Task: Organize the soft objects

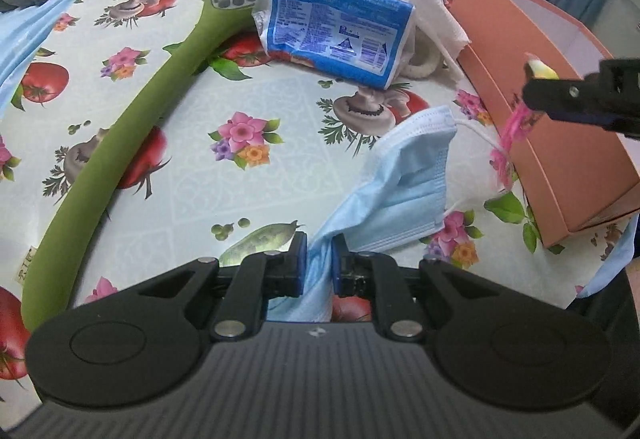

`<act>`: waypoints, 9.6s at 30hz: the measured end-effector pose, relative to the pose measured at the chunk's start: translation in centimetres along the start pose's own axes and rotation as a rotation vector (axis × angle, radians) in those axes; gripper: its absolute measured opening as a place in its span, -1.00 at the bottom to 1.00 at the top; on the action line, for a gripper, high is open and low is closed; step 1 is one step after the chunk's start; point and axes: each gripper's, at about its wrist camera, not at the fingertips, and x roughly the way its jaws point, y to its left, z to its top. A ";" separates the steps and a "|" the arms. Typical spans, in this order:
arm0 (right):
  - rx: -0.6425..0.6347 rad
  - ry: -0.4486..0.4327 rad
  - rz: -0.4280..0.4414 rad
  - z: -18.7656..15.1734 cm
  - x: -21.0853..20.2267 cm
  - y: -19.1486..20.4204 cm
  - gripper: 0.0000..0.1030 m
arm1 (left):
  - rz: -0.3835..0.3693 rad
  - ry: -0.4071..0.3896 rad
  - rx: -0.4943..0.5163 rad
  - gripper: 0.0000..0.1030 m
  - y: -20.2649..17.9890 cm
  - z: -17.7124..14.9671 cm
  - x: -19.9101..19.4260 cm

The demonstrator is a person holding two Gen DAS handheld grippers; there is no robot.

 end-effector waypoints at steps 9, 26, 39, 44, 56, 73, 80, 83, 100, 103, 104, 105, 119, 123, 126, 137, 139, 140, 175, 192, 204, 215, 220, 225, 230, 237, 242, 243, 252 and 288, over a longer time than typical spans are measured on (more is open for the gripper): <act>0.006 -0.064 -0.038 -0.6 -3.0 -1.2 -0.39 | 0.021 0.000 -0.007 -0.73 -0.2 -1.1 -0.6; -0.032 0.017 -0.013 -3.8 -4.8 -1.2 -0.39 | -0.008 -0.044 -0.079 -0.73 -1.0 -1.3 -4.9; -0.042 -0.111 0.006 0.9 -9.7 -1.3 -0.39 | -0.116 -0.161 -0.042 -0.73 -6.3 5.3 -11.0; -0.024 -0.177 -0.009 3.5 -11.2 -2.7 -0.39 | -0.166 -0.216 -0.004 -0.73 -9.2 9.2 -12.9; 0.009 -0.308 -0.096 8.3 -13.1 -7.7 -0.39 | -0.269 -0.253 0.124 -0.73 -17.2 16.7 -13.4; 0.204 -0.046 -0.221 7.9 -6.1 -18.7 -0.38 | -0.329 0.021 0.254 -0.73 -27.6 20.3 -0.8; 0.258 0.035 -0.216 6.5 -3.7 -21.0 -0.37 | -0.301 0.117 0.278 -0.73 -29.4 20.3 4.1; 0.269 0.054 -0.216 6.2 -2.8 -21.8 -0.37 | -0.293 0.146 0.278 -0.73 -29.7 20.0 5.3; 0.289 -0.001 -0.221 6.1 -5.2 -22.0 0.08 | -0.285 0.096 0.308 -0.11 -30.3 19.3 2.5; 0.279 -0.036 -0.216 6.2 -6.8 -21.4 0.08 | -0.286 0.054 0.313 -0.11 -30.1 19.0 0.5; 0.277 -0.048 -0.214 6.2 -7.4 -21.1 0.08 | -0.286 0.039 0.315 -0.11 -30.0 18.9 -0.3; 0.274 -0.062 -0.211 6.2 -8.0 -20.9 0.08 | -0.287 0.019 0.317 -0.11 -29.9 18.8 -1.2; 0.171 -0.231 -0.169 5.8 -15.8 -15.8 0.08 | -0.304 -0.185 0.268 -0.11 -26.1 15.0 -11.8; 0.147 -0.278 -0.155 5.3 -17.6 -14.4 0.08 | -0.290 -0.232 0.265 -0.11 -24.9 13.4 -14.1; 0.145 -0.319 -0.137 4.6 -18.8 -13.4 0.08 | -0.282 -0.268 0.254 -0.11 -23.7 12.3 -15.8; 0.112 -0.357 -0.104 1.8 -20.3 -10.8 0.08 | -0.238 -0.338 0.192 -0.11 -19.5 8.0 -19.4; 0.092 -0.356 -0.102 1.3 -20.3 -10.1 0.08 | -0.231 -0.341 0.179 -0.11 -18.8 7.2 -19.7; 0.079 -0.354 -0.104 1.0 -20.3 -9.8 0.08 | -0.226 -0.342 0.174 -0.11 -18.5 6.8 -19.8; -0.152 -0.135 0.032 -5.4 -14.0 -1.6 0.08 | -0.085 -0.292 -0.043 0.00 -7.8 -4.1 -16.9; -0.183 -0.048 0.037 -1.5 -7.2 -2.2 0.07 | -0.111 -0.215 -0.177 0.14 -5.3 0.2 -9.3; -0.239 -0.032 0.072 5.3 -0.9 -2.3 0.05 | -0.210 -0.261 -0.343 0.14 -2.9 7.3 -3.9; -0.254 -0.003 0.023 7.9 5.6 -0.3 0.01 | -0.330 -0.230 -0.554 0.12 0.3 11.9 2.3; -0.247 0.000 -0.021 8.6 8.6 0.1 0.01 | -0.378 -0.185 -0.673 0.12 1.8 13.2 5.2; -0.253 0.016 -0.053 9.0 11.0 0.0 -0.10 | -0.419 -0.145 -0.775 0.11 2.9 13.7 7.7; -0.256 0.013 -0.066 9.4 12.4 0.1 -0.10 | -0.432 -0.124 -0.828 -0.04 3.1 14.2 9.4; -0.263 0.027 -0.045 9.5 13.5 0.5 -0.41 | -0.433 -0.107 -0.823 -0.34 2.6 14.3 10.7; -0.224 0.037 -0.005 9.5 13.6 0.2 -0.78 | -0.448 -0.121 -0.795 -0.49 2.6 14.3 10.6; -0.222 0.028 -0.002 9.5 13.4 0.2 -0.84 | -0.445 -0.126 -0.783 -0.54 2.6 14.3 10.4; -0.210 -0.004 0.042 9.1 10.6 0.8 -0.89 | -0.429 -0.154 -0.721 -0.82 2.9 13.0 7.7; -0.373 0.082 -0.093 -3.1 1.3 3.7 -0.90 | -0.462 -0.101 -0.601 -0.83 6.8 -1.3 -2.5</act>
